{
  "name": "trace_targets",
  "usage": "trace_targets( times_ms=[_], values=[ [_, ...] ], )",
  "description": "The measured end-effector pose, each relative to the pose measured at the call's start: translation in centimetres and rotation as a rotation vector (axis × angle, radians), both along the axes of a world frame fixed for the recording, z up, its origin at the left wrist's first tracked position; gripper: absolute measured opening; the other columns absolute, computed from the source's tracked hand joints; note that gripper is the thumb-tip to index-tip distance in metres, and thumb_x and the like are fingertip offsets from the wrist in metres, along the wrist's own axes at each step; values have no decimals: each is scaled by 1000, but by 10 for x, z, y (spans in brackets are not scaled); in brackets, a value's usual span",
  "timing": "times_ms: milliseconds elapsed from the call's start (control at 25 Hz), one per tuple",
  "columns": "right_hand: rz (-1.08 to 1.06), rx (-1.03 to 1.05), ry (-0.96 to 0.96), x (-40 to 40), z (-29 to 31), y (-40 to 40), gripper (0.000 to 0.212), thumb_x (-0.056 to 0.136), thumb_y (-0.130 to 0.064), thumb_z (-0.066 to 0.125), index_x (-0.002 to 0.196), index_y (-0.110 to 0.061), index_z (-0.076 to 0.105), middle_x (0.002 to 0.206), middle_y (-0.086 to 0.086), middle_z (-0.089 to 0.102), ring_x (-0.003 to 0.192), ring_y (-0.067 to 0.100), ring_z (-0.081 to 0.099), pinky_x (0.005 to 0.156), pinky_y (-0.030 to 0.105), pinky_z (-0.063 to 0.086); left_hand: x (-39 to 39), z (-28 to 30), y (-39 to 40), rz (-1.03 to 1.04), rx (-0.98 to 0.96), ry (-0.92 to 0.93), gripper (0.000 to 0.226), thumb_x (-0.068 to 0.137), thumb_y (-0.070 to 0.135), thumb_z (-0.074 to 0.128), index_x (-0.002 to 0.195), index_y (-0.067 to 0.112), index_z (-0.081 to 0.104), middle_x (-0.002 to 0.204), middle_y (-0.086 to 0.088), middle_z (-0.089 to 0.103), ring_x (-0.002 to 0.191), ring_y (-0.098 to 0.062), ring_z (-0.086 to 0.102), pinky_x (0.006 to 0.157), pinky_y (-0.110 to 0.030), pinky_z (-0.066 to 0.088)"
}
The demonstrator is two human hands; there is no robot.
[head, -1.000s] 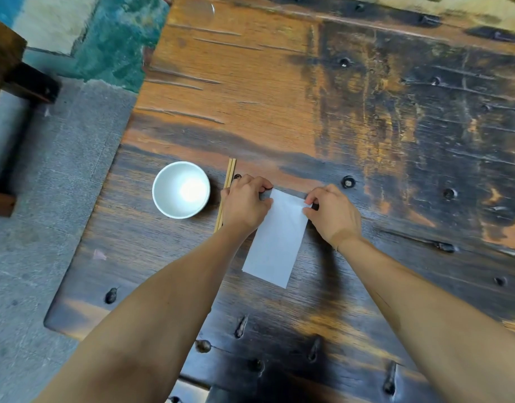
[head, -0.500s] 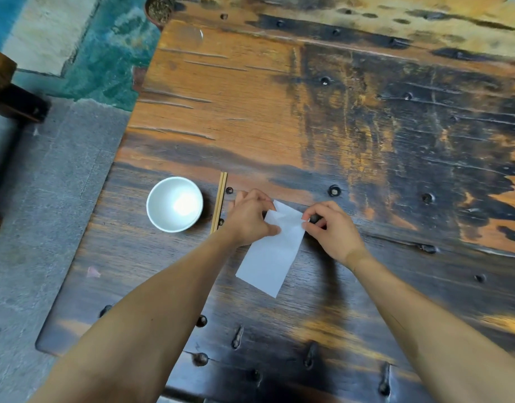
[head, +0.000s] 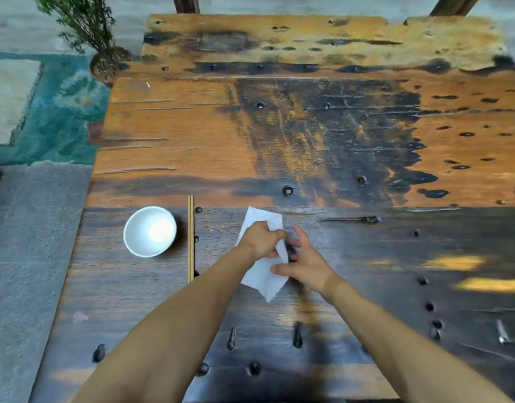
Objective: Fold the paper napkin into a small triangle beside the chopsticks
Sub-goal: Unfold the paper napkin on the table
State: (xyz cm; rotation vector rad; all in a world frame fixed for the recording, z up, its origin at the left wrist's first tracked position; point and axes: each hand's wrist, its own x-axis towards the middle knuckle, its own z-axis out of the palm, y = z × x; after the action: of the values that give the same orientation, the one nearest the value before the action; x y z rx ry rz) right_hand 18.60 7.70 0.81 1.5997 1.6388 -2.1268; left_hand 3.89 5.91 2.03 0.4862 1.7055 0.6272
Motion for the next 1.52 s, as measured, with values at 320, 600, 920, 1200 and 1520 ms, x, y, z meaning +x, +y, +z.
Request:
trace_targets(
  times_ms=[320,600,920,1200,1520],
  values=[
    [-242,259,-303,23,-10,9,36,89,-8,48,119,-26,59,102,0,66,90,21,64,73,29,53,36,-1,7,-149,10,-93,26,93,40,55,101,19,67,112,0,69,101,-14,63,77,-25,45],
    [-292,19,-341,75,-41,61,24,88,-7,42,77,-13,62,81,8,68,72,26,66,66,32,53,4,-42,-12,-12,59,314,16,88,15,62,103,21,64,111,-2,67,100,-17,59,86,-26,43],
    [-22,130,-289,84,-50,106,19,84,-12,50,84,-18,68,84,0,72,75,19,68,68,31,54,-8,-47,22,-454,92,646,54,85,18,66,136,22,53,130,-7,47,117,-25,51,97,-31,44],
    [58,403,-373,91,-52,123,43,84,-2,49,120,-20,65,88,2,71,85,25,64,69,29,48,15,-59,24,-532,94,847,46,87,31,63,130,28,51,123,-4,49,120,-26,44,99,-45,39],
    [171,680,-386,92,-43,117,61,86,-7,61,139,-30,43,126,3,56,108,26,55,81,40,51,15,-62,2,-449,70,881,46,85,43,65,125,24,53,120,-2,46,116,-25,42,95,-42,41]
  ],
)
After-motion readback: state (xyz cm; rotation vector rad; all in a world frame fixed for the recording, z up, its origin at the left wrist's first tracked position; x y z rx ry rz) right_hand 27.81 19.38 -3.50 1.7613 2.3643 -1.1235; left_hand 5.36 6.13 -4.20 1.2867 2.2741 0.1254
